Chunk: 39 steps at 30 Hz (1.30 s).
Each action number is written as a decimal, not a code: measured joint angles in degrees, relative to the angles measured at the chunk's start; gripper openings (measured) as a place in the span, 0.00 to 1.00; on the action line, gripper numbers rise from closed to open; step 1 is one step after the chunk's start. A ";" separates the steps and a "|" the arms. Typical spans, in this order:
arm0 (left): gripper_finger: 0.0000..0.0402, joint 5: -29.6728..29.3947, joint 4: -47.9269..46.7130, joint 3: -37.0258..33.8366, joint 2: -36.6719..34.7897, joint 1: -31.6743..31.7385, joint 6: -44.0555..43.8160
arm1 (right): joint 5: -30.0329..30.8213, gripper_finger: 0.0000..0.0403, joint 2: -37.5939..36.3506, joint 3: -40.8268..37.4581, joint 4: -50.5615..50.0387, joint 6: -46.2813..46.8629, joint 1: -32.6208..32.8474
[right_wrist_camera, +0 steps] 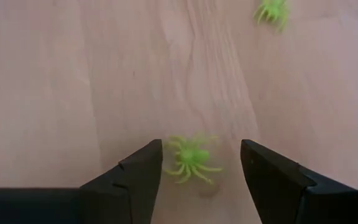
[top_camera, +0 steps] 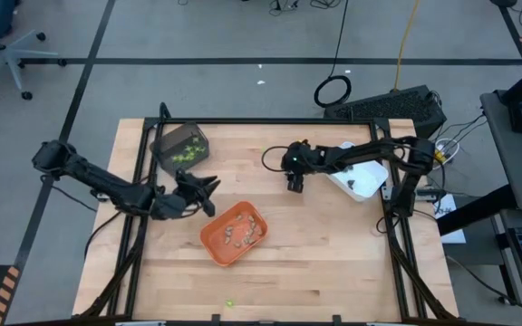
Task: Sort Halloween decoration
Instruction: Put the green spider toy into the black bin
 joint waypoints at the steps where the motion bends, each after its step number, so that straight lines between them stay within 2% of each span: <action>1: 0.19 -0.39 0.38 0.00 0.57 -0.80 0.15 | -0.30 0.51 0.49 0.79 -1.09 0.10 -0.10; 8: 0.19 -0.75 8.58 0.00 7.06 -4.22 2.48 | -1.26 0.44 1.99 2.76 -6.25 3.93 -0.45; 16: 0.19 -0.73 16.75 0.02 14.71 -4.89 2.54 | -1.72 0.20 2.07 2.73 -9.37 6.07 -0.33; 23: 0.19 -0.66 19.76 0.02 16.37 -4.89 2.87 | -1.63 0.02 1.61 2.62 -9.76 5.44 -0.28; 28: 0.19 -0.42 19.72 0.02 16.37 -4.89 2.84 | -4.51 0.01 -1.66 2.30 -12.21 4.53 0.01; 39: 0.19 1.53 20.28 0.02 16.37 -6.10 2.82 | -17.56 0.00 -15.41 2.34 -19.31 5.18 4.02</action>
